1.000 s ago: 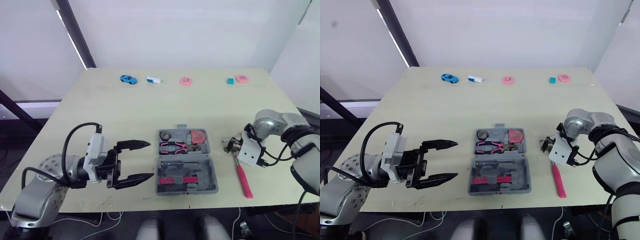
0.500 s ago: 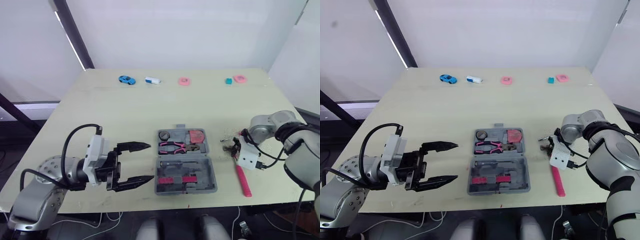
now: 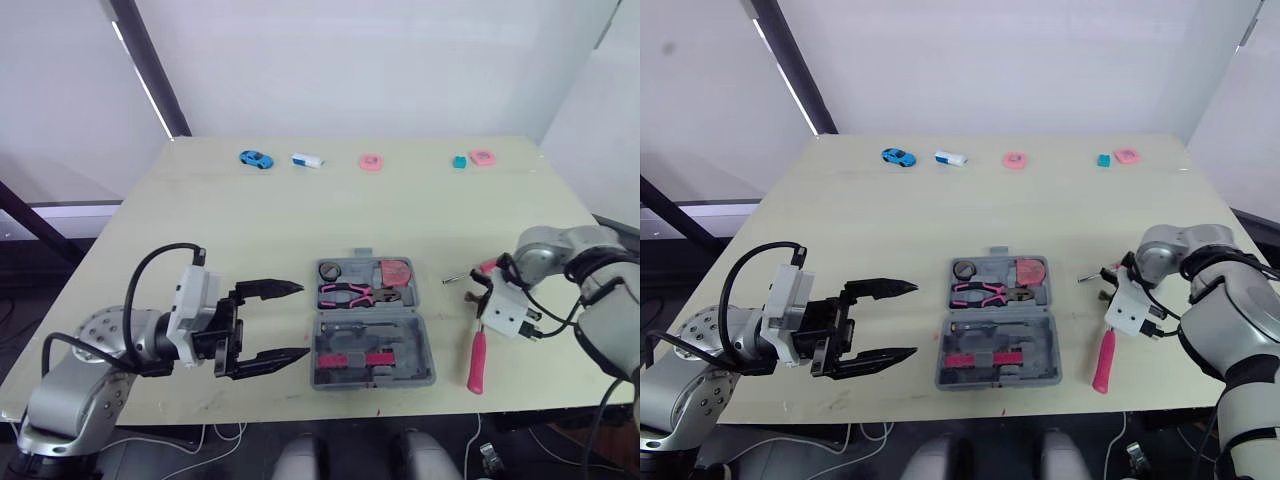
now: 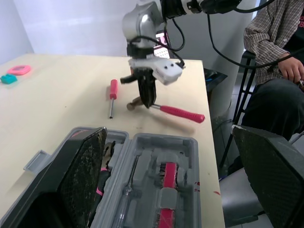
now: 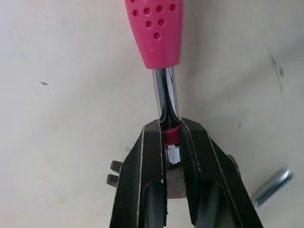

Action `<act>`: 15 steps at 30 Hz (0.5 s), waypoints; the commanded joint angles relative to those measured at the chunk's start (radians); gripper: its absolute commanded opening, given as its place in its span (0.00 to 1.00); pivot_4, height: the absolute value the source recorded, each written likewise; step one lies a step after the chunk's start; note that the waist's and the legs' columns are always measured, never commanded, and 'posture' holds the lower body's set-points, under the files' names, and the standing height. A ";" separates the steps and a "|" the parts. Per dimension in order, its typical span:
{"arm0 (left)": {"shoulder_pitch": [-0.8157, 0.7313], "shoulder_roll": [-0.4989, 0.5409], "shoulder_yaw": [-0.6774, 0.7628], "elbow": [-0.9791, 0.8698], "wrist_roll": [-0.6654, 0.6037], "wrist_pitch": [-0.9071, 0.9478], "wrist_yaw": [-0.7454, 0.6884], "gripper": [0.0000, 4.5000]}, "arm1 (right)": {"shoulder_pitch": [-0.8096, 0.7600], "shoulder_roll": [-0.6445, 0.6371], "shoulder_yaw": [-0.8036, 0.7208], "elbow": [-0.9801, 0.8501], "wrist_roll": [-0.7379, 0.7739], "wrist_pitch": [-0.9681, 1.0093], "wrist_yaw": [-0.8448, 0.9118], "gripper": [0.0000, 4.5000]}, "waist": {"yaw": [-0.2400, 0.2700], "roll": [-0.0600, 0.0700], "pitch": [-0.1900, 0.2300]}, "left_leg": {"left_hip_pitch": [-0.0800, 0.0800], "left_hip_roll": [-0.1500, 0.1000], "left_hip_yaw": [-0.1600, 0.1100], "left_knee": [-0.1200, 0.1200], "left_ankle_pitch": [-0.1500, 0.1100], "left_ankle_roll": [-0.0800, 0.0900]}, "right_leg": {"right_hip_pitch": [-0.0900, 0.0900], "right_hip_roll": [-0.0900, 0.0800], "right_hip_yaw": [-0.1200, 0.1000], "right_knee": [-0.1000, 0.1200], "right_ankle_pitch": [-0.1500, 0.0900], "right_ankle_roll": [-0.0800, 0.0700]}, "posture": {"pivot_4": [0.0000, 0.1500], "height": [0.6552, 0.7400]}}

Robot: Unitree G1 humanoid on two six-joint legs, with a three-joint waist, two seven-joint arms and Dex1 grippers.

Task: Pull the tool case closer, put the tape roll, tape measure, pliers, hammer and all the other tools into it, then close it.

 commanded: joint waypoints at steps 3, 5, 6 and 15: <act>-0.006 -0.005 0.004 -0.011 -0.017 -0.006 -0.006 1.00 | 0.195 -0.095 -0.276 -0.236 0.436 0.487 0.449 0.00 | 0.004 0.000 0.000 | 0.000 0.000 -0.001 0.000 0.000 0.000 | 0.001 0.000 -0.001 0.000 0.000 0.000 | 1.00 1.00; -0.009 -0.005 0.003 -0.007 -0.019 -0.006 -0.010 1.00 | 0.339 -0.160 -0.322 -0.530 0.552 0.757 0.460 0.00 | 0.010 0.001 0.000 | 0.000 0.003 -0.003 0.000 0.000 0.000 | 0.001 -0.001 -0.002 0.000 0.000 0.000 | 1.00 1.00; -0.011 -0.005 0.001 -0.004 -0.019 -0.006 -0.012 1.00 | 0.418 -0.190 -0.359 -0.695 0.598 0.925 0.460 0.00 | 0.011 0.001 0.000 | -0.001 0.003 -0.002 0.000 0.000 0.000 | 0.001 -0.001 -0.002 0.000 0.000 0.000 | 1.00 1.00; -0.034 -0.007 -0.009 0.016 -0.030 0.002 -0.030 1.00 | 0.770 -0.127 -0.667 -1.497 0.737 2.112 0.016 0.00 | 0.006 0.003 0.001 | 0.000 0.002 -0.001 0.001 0.000 0.000 | 0.000 0.002 -0.001 0.001 0.000 0.000 | 1.00 1.00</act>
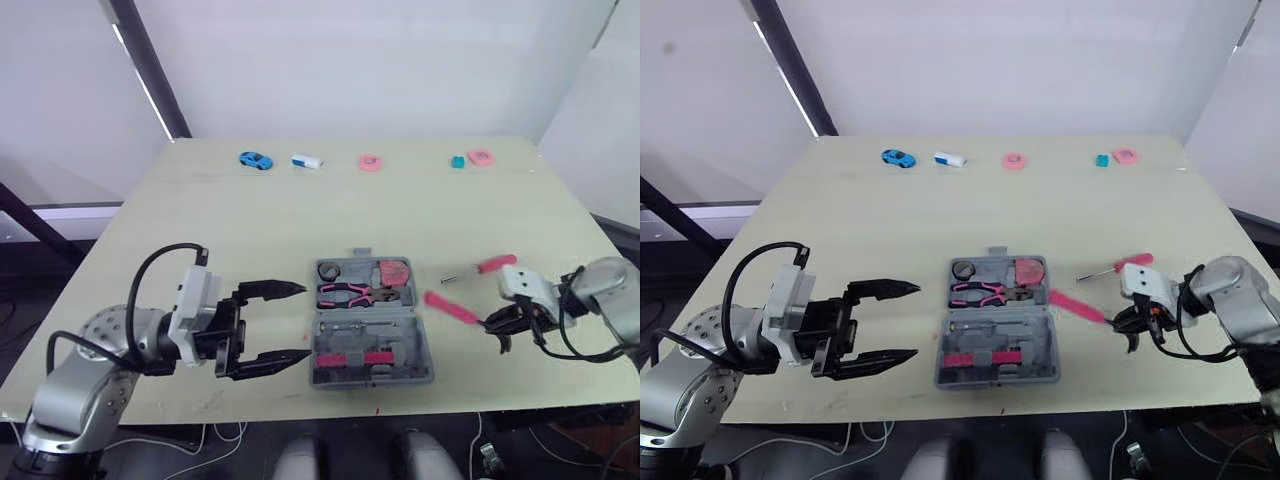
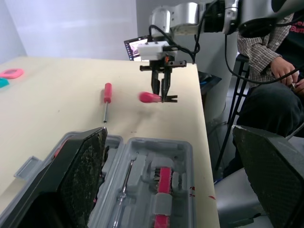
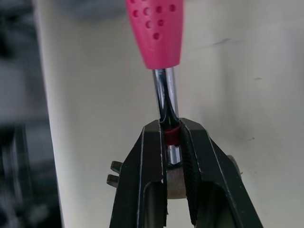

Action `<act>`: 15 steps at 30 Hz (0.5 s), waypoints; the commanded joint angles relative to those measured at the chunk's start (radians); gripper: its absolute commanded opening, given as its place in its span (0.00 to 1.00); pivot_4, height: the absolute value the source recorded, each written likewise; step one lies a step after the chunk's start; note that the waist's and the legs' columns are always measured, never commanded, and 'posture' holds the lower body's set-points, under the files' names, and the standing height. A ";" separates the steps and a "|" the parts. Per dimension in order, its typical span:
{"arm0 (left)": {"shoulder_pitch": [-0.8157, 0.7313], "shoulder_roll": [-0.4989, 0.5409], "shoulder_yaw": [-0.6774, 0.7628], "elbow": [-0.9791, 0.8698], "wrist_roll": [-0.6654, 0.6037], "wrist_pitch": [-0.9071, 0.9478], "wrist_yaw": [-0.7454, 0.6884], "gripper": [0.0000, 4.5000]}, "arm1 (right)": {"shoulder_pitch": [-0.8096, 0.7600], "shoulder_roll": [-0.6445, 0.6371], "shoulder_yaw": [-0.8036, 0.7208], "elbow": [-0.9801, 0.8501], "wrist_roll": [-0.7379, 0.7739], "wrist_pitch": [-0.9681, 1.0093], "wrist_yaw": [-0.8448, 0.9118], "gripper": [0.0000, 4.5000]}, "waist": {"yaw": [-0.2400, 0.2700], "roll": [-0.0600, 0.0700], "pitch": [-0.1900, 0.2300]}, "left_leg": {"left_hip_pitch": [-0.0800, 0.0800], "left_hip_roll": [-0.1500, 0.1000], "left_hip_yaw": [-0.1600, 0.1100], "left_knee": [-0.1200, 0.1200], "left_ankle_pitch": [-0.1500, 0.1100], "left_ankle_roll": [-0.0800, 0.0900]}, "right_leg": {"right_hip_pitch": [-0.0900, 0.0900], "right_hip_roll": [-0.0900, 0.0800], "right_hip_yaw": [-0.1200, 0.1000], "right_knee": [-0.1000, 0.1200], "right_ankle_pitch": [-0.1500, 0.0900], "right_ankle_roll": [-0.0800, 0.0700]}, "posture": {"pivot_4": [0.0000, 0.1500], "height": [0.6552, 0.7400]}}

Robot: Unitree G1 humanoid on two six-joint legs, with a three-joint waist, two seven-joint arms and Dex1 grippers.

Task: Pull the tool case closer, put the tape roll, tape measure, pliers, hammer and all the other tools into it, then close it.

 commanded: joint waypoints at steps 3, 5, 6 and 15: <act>-0.026 0.004 -0.003 0.003 -0.029 0.009 -0.024 1.00 | 0.052 0.233 -0.252 -0.409 0.002 0.896 -0.457 0.00 | 0.003 -0.001 -0.001 | -0.001 0.000 0.000 0.000 0.000 0.000 | 0.000 0.000 0.001 0.000 -0.001 -0.002 | 1.00 1.00; -0.036 0.007 -0.009 0.008 -0.031 0.012 -0.035 1.00 | 0.085 0.291 -0.285 -0.514 0.008 1.085 -0.531 0.00 | 0.008 -0.001 -0.001 | -0.002 0.000 0.000 0.000 0.000 0.000 | -0.001 0.000 0.000 0.000 0.000 0.000 | 1.00 1.00; -0.039 0.008 -0.010 0.010 -0.032 0.014 -0.039 1.00 | 0.097 0.306 -0.292 -0.549 0.016 1.141 -0.557 0.00 | 0.013 -0.001 -0.001 | -0.003 -0.001 -0.001 0.000 0.000 0.000 | -0.002 0.000 0.000 -0.001 0.000 0.000 | 1.00 1.00; -0.075 0.012 -0.022 0.049 -0.015 0.011 -0.072 1.00 | 0.184 0.410 -0.414 -0.563 0.077 1.187 -0.807 0.00 | 0.027 -0.002 -0.001 | -0.015 -0.003 -0.001 0.003 0.000 0.000 | -0.008 0.000 -0.004 -0.003 0.001 0.002 | 1.00 1.00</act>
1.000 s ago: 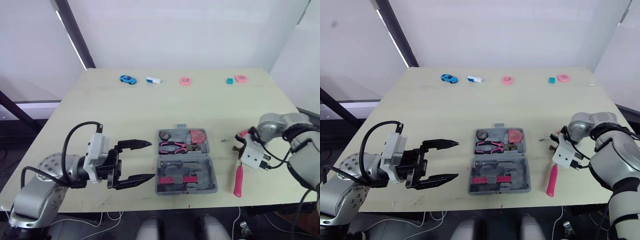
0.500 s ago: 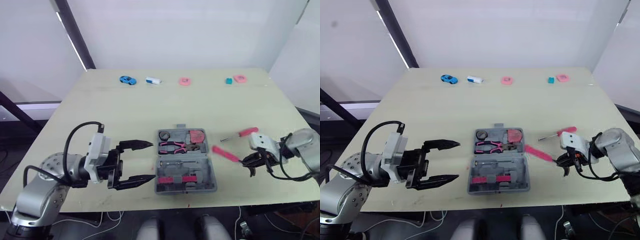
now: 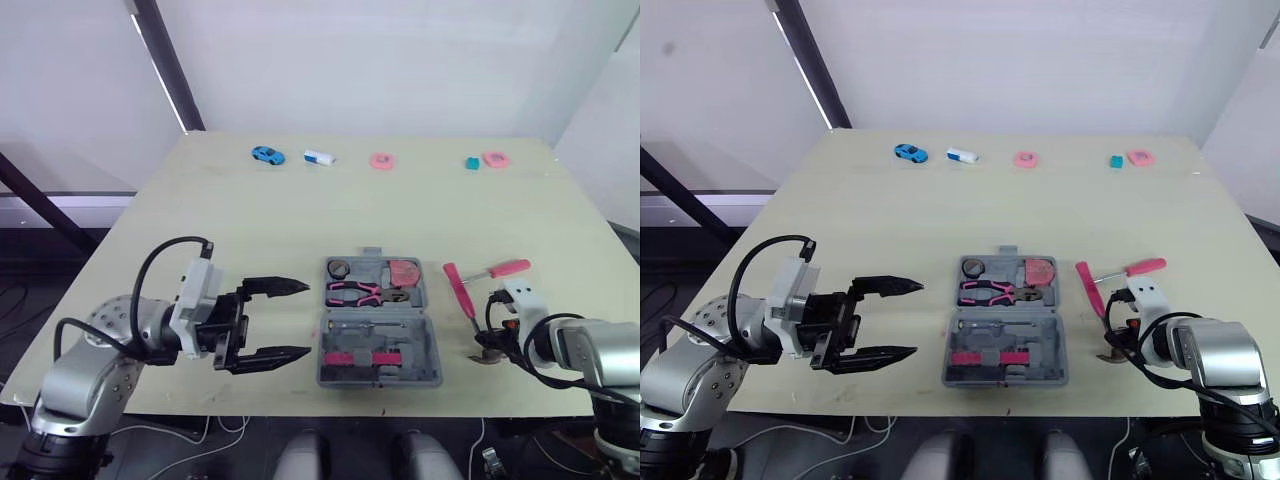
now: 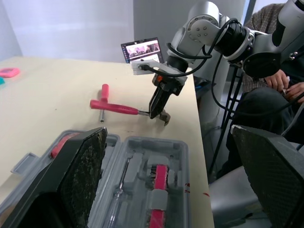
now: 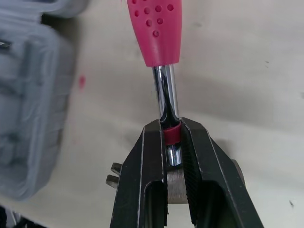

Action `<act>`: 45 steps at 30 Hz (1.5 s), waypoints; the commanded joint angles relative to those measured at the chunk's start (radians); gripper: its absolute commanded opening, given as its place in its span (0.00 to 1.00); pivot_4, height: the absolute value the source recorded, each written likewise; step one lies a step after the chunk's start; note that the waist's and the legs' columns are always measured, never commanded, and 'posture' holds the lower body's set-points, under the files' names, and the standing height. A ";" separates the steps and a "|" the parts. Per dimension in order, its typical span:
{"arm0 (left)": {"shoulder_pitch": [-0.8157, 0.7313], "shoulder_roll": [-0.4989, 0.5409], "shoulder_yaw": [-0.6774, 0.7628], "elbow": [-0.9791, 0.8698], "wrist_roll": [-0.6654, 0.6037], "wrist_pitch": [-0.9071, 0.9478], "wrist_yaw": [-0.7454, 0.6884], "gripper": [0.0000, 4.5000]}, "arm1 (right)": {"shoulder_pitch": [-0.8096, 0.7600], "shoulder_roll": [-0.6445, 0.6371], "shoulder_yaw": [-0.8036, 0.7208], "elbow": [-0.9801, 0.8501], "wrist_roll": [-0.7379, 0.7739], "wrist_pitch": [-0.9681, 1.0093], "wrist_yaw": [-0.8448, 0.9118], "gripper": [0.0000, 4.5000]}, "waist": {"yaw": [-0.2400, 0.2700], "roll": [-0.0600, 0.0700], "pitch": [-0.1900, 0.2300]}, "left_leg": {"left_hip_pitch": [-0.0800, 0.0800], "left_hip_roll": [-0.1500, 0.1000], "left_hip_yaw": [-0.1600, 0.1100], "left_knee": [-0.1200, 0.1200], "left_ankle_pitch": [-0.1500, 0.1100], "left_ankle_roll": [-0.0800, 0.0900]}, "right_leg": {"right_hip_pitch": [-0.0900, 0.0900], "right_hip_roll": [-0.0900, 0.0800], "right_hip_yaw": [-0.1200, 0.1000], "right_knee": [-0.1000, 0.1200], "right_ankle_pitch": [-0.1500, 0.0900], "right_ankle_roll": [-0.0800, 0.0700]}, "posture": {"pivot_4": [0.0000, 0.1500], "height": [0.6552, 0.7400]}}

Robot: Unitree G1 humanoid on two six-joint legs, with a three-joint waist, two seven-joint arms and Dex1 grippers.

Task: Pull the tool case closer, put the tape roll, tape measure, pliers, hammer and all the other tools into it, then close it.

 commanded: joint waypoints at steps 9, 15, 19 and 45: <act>-0.005 0.003 0.001 -0.016 0.001 -0.007 -0.009 1.00 | 0.056 0.064 -0.085 -0.062 0.124 0.006 -0.213 0.47 | -0.004 -0.001 0.000 | 0.000 0.000 -0.001 0.000 0.000 0.000 | 0.000 0.000 -0.001 0.000 0.000 0.000 | 1.00 1.00; -0.011 0.004 -0.002 -0.014 0.002 -0.005 -0.010 1.00 | 0.038 0.038 -0.095 -0.107 0.208 0.006 -0.214 0.98 | -0.004 -0.001 0.000 | 0.000 0.000 -0.002 0.000 0.000 0.000 | 0.000 0.000 -0.001 0.001 0.000 0.000 | 1.00 1.00; -0.011 0.003 -0.003 -0.017 0.001 -0.004 -0.009 1.00 | 0.132 -0.039 -0.049 -0.133 0.227 -0.213 -0.156 0.98 | -0.002 -0.001 -0.001 | -0.001 0.000 -0.002 0.000 0.000 0.000 | 0.000 0.000 -0.001 0.000 0.000 0.000 | 1.00 1.00; -0.057 -0.010 -0.024 -0.008 0.001 -0.010 -0.020 1.00 | 0.377 0.100 -0.018 0.288 0.183 -1.205 -0.100 0.69 | -0.004 -0.003 -0.002 | 0.001 0.000 -0.002 0.000 0.000 0.000 | 0.001 0.001 -0.001 0.001 0.000 0.000 | 1.00 1.00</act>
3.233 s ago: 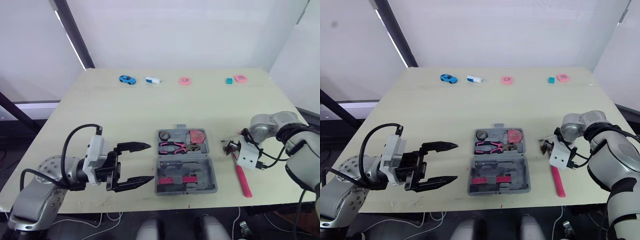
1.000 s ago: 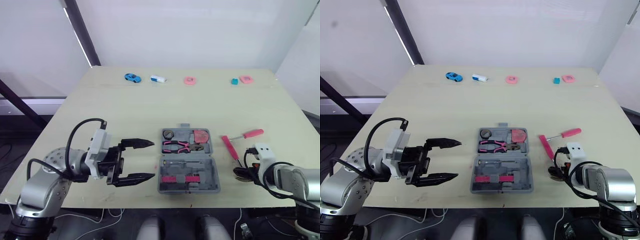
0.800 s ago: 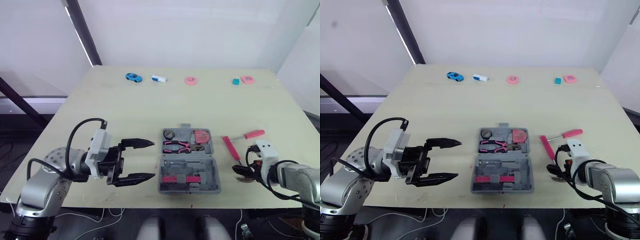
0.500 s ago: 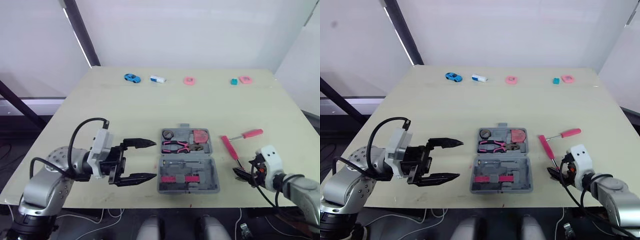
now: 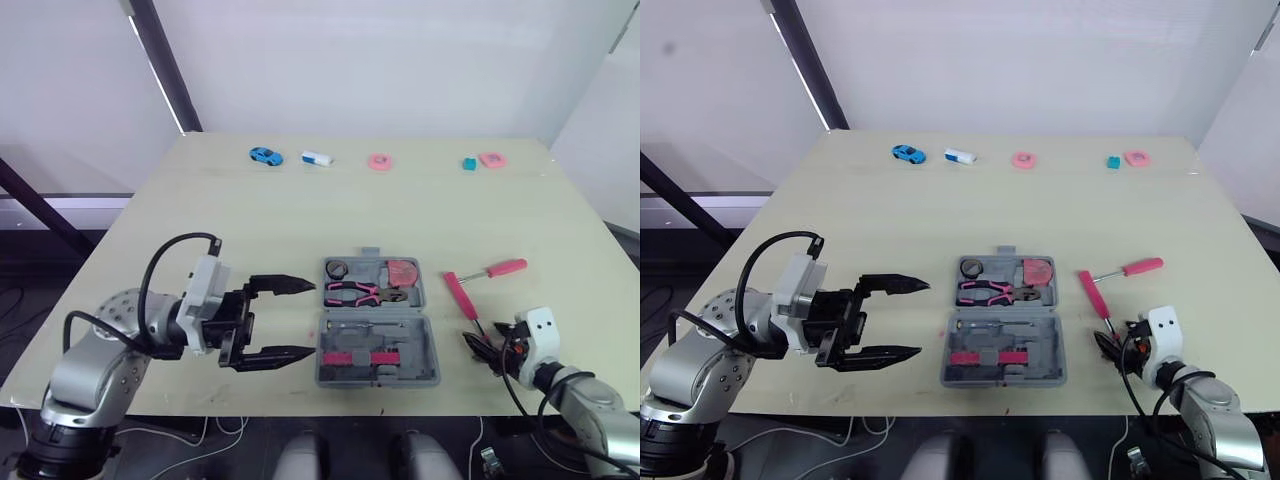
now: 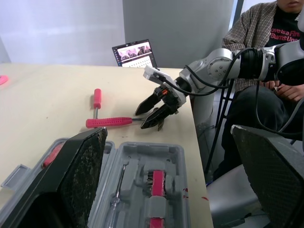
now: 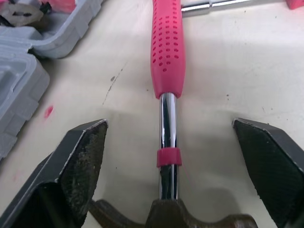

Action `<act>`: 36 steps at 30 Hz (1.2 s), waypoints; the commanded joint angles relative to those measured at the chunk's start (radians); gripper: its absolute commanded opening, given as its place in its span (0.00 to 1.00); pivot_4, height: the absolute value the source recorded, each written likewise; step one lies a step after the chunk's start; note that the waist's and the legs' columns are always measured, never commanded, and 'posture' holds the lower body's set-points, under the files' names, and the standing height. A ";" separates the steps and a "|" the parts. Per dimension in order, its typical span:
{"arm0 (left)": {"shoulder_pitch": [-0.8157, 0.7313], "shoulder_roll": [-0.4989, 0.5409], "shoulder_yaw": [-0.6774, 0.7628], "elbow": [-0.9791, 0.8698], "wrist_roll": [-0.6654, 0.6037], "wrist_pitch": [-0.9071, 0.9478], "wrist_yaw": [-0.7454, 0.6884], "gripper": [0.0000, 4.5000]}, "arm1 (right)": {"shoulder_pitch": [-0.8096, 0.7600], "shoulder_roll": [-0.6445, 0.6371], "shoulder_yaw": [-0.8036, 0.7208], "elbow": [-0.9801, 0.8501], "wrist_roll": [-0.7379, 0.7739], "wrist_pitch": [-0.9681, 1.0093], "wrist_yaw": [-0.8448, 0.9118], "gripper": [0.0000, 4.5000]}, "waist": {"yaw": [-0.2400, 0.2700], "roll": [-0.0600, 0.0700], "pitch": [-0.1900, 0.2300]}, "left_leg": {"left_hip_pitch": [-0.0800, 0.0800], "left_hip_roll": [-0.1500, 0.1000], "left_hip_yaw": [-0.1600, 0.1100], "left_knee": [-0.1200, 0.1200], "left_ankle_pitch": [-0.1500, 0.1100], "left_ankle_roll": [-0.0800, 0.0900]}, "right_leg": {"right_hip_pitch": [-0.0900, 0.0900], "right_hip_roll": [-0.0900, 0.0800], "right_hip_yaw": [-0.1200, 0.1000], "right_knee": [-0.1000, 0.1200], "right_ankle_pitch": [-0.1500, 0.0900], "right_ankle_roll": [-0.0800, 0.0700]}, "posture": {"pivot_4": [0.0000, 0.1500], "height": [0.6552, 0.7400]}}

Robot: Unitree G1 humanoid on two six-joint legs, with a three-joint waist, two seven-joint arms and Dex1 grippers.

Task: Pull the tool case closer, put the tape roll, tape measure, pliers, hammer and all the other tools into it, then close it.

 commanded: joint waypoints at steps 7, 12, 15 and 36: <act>-0.021 -0.003 0.004 -0.006 -0.005 -0.009 -0.002 1.00 | 0.002 -0.022 0.031 0.023 -0.058 -0.072 -0.043 0.01 | 0.000 0.000 0.000 | 0.000 0.000 0.000 0.000 0.000 0.000 | 0.000 0.000 0.000 0.000 0.000 0.000 | 1.00 1.00; -0.022 -0.002 0.003 -0.006 -0.006 -0.008 -0.001 1.00 | 0.001 -0.009 0.031 0.019 -0.048 -0.074 -0.059 0.01 | 0.000 -0.001 -0.001 | 0.000 0.000 0.000 0.000 0.000 0.000 | 0.001 0.000 0.000 0.000 0.000 0.000 | 1.00 1.00; -0.022 -0.003 0.003 -0.006 -0.007 -0.007 0.000 1.00 | 0.001 0.003 0.010 -0.011 -0.016 -0.061 -0.068 0.01 | 0.000 -0.001 -0.001 | 0.001 0.000 0.000 0.000 0.000 0.000 | 0.001 0.000 0.000 0.000 0.000 0.000 | 1.00 1.00; 0.016 0.045 0.025 0.069 0.007 -0.042 -0.126 1.00 | -0.080 -0.398 0.112 -0.327 0.129 0.143 0.294 0.01 | -0.001 0.000 -0.001 | 0.001 0.000 0.000 0.000 0.000 0.000 | 0.000 0.000 0.000 0.000 0.000 0.000 | 1.00 1.00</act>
